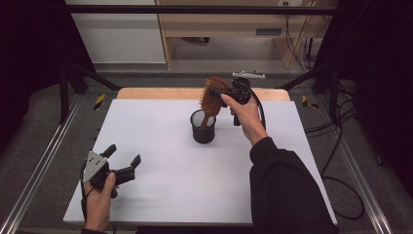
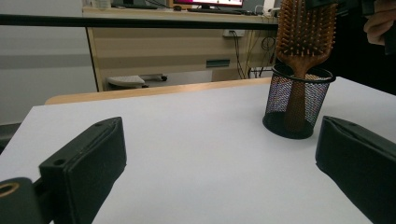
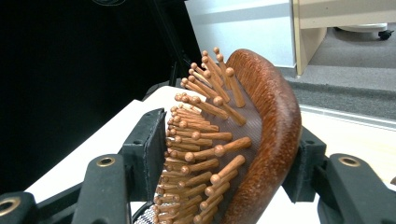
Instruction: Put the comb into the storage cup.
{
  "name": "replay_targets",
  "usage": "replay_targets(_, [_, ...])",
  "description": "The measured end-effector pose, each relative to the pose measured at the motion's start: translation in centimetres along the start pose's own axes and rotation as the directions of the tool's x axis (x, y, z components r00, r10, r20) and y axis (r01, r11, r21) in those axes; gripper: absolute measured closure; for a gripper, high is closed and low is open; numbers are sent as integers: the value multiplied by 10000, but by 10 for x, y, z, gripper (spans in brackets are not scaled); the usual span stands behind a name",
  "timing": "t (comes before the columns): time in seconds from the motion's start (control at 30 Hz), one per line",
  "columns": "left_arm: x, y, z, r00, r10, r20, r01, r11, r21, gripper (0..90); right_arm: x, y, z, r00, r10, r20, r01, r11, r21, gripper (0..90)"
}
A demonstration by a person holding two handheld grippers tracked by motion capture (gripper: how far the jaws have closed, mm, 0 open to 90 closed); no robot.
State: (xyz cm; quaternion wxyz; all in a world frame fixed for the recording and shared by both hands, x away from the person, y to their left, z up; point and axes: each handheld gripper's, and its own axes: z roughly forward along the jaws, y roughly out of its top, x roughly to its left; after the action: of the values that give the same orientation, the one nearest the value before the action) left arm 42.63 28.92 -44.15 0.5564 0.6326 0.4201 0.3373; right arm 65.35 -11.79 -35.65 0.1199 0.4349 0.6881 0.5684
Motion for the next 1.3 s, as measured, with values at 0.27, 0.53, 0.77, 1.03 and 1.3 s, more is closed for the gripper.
replay_targets(0.27, [0,0,0,10000,4,12,-4,10000,0,22,2,0,0,9998,-148,165,147,9999,34,401])
replay_targets(0.53, [0,0,0,10000,-5,3,5,10000,-10,22,2,0,0,9996,-212,182,213,9998,-2,401])
replay_targets(0.77, [0,0,0,10000,13,15,-13,10000,-14,22,2,-1,0,9995,-255,194,254,9997,8,398])
replay_targets(1.03, [0,0,0,10000,21,17,-21,10000,1,22,2,-1,-1,9990,-334,295,333,9994,43,383])
replay_targets(1.3, [0,0,0,10000,22,38,-22,10000,5,22,3,-1,-1,9980,-485,410,479,9987,160,351])
